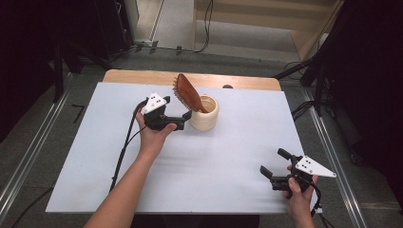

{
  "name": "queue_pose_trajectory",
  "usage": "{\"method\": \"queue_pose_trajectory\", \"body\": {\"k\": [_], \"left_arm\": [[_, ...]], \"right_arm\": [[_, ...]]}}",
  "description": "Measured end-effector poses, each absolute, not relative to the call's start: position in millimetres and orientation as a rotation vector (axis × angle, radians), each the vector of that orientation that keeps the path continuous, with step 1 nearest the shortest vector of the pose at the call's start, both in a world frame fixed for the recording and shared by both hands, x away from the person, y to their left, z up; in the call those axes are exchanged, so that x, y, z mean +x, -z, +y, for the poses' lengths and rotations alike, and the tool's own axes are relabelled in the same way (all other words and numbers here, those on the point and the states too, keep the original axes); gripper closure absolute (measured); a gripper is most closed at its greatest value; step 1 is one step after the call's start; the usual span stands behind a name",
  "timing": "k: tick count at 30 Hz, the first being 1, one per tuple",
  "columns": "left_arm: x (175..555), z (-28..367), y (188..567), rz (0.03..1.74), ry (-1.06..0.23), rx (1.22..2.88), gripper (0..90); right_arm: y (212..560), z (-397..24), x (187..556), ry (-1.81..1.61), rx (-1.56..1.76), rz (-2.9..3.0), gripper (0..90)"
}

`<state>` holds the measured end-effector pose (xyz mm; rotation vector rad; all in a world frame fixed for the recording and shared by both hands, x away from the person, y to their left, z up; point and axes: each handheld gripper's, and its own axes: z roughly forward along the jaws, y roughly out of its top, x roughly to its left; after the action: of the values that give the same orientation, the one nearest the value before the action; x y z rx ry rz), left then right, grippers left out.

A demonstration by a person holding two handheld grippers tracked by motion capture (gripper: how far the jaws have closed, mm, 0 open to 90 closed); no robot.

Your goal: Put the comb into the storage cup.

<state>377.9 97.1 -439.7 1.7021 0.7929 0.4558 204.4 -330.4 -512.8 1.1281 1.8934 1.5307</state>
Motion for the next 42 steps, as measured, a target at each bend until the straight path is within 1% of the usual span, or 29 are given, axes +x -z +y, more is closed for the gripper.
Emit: {"method": "queue_pose_trajectory", "body": {"k": [23, 42], "left_arm": [[342.1, 128.6, 446.2, 0.779, -0.517, 1.702, 0.0], [317.6, 163.0, 452.6, 0.809, -0.549, 1.691, 0.0]], "right_arm": [[512.0, -329.5, 204.1, -1.529, 1.121, 1.892, 0.0], [512.1, -328.5, 204.2, -1.527, 1.121, 1.896, 0.0]]}}
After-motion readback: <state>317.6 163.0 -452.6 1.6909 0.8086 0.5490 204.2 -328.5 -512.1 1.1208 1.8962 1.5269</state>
